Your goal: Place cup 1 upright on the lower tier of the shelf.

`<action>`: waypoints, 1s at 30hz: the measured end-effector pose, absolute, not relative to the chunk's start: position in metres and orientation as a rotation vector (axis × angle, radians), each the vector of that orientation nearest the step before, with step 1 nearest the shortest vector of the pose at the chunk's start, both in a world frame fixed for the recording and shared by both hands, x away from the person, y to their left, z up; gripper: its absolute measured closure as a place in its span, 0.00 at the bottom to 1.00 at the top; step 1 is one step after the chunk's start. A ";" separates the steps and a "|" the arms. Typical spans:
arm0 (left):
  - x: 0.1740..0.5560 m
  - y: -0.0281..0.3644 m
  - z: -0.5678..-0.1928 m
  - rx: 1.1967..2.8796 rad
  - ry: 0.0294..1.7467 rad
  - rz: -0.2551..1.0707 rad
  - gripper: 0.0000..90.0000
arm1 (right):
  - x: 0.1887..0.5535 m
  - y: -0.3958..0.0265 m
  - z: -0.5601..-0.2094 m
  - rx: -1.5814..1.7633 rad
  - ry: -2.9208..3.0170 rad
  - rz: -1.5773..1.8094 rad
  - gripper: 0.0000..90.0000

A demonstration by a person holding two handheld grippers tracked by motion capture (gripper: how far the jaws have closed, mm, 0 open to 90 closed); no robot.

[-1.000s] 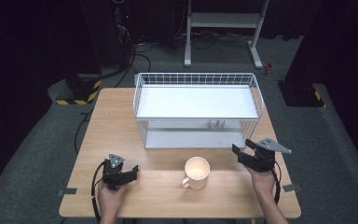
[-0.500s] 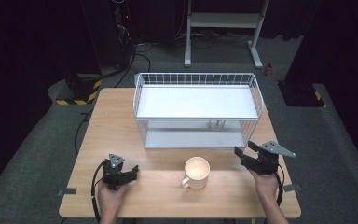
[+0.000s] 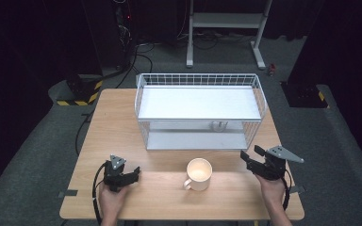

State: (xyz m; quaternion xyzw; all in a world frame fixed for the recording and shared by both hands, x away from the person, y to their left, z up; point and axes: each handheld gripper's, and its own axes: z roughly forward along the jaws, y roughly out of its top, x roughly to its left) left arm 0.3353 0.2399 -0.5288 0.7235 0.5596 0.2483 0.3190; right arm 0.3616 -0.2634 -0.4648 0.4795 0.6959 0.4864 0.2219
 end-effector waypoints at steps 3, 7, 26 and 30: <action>0.335 0.240 -0.529 1.903 1.471 0.653 0.23 | 0.360 -0.266 -0.467 1.328 1.923 1.344 0.37; 0.335 0.240 -0.529 1.903 1.471 0.653 0.23 | 0.358 -0.269 -0.469 1.331 1.925 1.343 0.37; 0.335 0.240 -0.529 1.903 1.471 0.653 0.23 | 0.347 -0.280 -0.485 1.365 1.912 1.293 0.37; 0.335 0.240 -0.529 1.902 1.472 0.653 0.23 | 0.345 -0.282 -0.490 1.378 1.913 1.274 0.38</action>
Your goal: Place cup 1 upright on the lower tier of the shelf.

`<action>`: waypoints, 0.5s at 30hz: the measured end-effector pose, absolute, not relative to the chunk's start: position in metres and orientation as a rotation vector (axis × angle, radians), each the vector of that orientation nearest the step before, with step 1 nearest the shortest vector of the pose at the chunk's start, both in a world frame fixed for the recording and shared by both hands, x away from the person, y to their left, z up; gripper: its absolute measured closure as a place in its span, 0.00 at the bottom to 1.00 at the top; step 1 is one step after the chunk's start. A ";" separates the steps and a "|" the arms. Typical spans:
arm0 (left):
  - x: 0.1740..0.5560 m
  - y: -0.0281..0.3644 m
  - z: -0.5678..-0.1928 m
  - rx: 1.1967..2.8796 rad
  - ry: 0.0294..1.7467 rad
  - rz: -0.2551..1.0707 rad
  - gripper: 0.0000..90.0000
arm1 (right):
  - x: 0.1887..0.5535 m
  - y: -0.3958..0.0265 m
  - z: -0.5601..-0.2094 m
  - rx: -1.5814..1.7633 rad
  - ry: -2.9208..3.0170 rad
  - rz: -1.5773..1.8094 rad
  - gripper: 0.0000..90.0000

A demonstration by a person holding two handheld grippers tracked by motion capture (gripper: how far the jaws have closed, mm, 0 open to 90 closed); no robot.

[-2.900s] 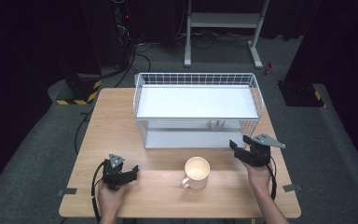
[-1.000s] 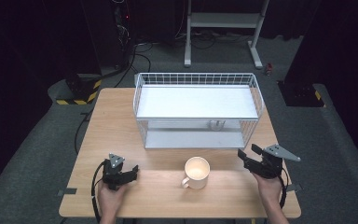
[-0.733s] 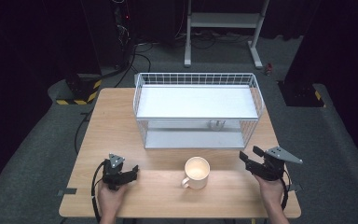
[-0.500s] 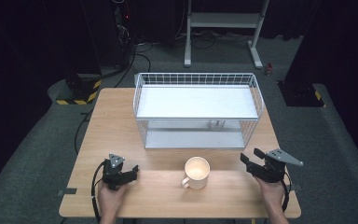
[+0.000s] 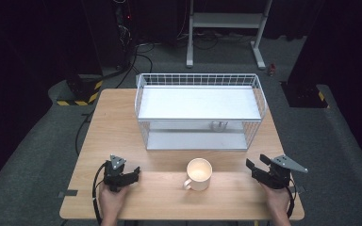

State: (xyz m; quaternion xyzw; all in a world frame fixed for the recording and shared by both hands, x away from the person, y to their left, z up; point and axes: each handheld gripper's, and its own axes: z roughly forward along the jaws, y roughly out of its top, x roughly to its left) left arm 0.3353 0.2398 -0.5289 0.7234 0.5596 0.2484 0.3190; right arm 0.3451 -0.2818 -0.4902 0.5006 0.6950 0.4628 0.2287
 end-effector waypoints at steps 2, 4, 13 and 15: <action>0.335 0.240 -0.529 1.902 1.472 0.653 0.23 | 0.344 -0.282 -0.493 1.384 1.917 1.259 0.38; 0.335 0.240 -0.529 1.902 1.472 0.653 0.23 | 0.344 -0.282 -0.496 1.383 1.923 1.235 0.38; 0.335 0.240 -0.529 1.902 1.472 0.653 0.23 | 0.344 -0.283 -0.507 1.381 1.948 1.149 0.38; 0.335 0.240 -0.529 1.903 1.471 0.653 0.23 | 0.344 -0.283 -0.509 1.384 1.958 1.128 0.38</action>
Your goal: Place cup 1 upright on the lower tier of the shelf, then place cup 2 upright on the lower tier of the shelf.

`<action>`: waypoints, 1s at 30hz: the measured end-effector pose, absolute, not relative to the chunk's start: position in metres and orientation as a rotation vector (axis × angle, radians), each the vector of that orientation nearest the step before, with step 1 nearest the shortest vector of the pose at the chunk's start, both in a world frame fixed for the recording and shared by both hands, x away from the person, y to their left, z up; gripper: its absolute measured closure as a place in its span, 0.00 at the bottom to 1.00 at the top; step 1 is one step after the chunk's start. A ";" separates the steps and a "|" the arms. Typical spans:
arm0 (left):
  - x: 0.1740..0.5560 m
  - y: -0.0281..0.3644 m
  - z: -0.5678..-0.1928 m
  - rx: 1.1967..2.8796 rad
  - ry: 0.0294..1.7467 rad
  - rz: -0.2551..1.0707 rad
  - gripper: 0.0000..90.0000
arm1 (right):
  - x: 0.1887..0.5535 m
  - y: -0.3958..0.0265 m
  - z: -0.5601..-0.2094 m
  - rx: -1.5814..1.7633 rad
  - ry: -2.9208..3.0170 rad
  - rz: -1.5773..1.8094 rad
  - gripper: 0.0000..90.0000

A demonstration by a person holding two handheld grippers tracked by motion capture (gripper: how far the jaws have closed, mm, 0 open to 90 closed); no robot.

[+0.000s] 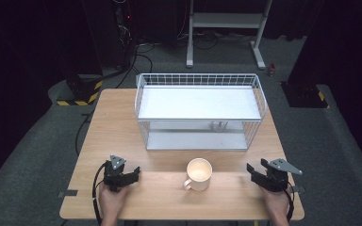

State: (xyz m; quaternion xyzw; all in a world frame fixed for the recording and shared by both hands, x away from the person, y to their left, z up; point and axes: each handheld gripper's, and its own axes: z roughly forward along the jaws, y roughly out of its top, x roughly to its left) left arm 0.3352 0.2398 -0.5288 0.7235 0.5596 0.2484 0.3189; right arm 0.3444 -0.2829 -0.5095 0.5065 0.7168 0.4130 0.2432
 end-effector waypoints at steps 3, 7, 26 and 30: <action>0.335 0.240 -0.529 1.902 1.471 0.653 0.23 | 0.344 -0.283 -0.512 1.389 1.964 1.111 0.38; 0.335 0.240 -0.529 1.902 1.471 0.653 0.23 | 0.344 -0.283 -0.516 1.399 1.982 1.083 0.38; 0.335 0.239 -0.529 1.905 1.470 0.650 0.21 | 0.355 -0.277 -0.523 1.395 2.122 0.896 0.32; 0.336 0.238 -0.528 1.923 1.477 0.639 0.18 | 0.357 -0.278 -0.523 1.398 2.125 0.893 0.27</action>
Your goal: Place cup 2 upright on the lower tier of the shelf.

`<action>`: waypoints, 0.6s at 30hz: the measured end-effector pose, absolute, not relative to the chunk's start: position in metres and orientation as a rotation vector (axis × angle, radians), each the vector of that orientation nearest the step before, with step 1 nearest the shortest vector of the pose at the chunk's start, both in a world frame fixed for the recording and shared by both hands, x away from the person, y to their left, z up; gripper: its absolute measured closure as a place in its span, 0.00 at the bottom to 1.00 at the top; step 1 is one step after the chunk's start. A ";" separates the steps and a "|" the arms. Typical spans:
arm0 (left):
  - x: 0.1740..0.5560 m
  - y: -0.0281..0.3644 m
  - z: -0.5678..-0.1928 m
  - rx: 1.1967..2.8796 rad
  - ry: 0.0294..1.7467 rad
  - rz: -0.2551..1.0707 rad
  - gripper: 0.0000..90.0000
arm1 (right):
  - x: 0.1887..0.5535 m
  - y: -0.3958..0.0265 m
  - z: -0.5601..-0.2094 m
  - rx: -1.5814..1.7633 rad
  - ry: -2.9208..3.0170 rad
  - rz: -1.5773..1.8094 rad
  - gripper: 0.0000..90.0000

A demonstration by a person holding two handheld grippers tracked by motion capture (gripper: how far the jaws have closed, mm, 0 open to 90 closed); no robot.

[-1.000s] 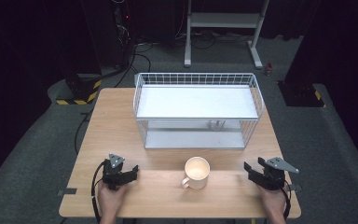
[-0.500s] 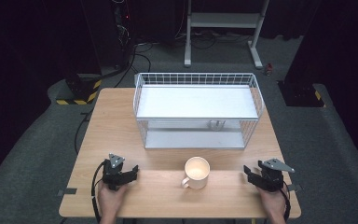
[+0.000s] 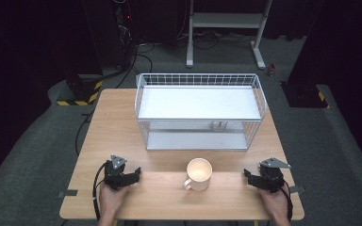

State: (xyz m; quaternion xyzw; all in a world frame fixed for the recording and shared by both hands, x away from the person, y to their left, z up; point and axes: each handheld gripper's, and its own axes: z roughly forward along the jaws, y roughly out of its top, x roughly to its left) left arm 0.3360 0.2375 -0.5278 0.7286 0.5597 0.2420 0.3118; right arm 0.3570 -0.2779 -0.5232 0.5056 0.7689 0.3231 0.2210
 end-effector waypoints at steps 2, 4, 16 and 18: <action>0.336 0.237 -0.527 1.927 1.481 0.625 0.17 | 0.357 -0.278 -0.523 1.401 2.125 0.891 0.27; 0.335 0.237 -0.525 1.935 1.464 0.583 0.17 | 0.357 -0.278 -0.523 1.401 2.124 0.891 0.27; 0.321 0.215 -0.517 1.942 1.309 0.486 0.12 | 0.358 -0.278 -0.523 1.397 2.123 0.887 0.26; 0.320 0.211 -0.517 1.953 1.285 0.469 0.10 | 0.358 -0.278 -0.523 1.399 2.123 0.887 0.26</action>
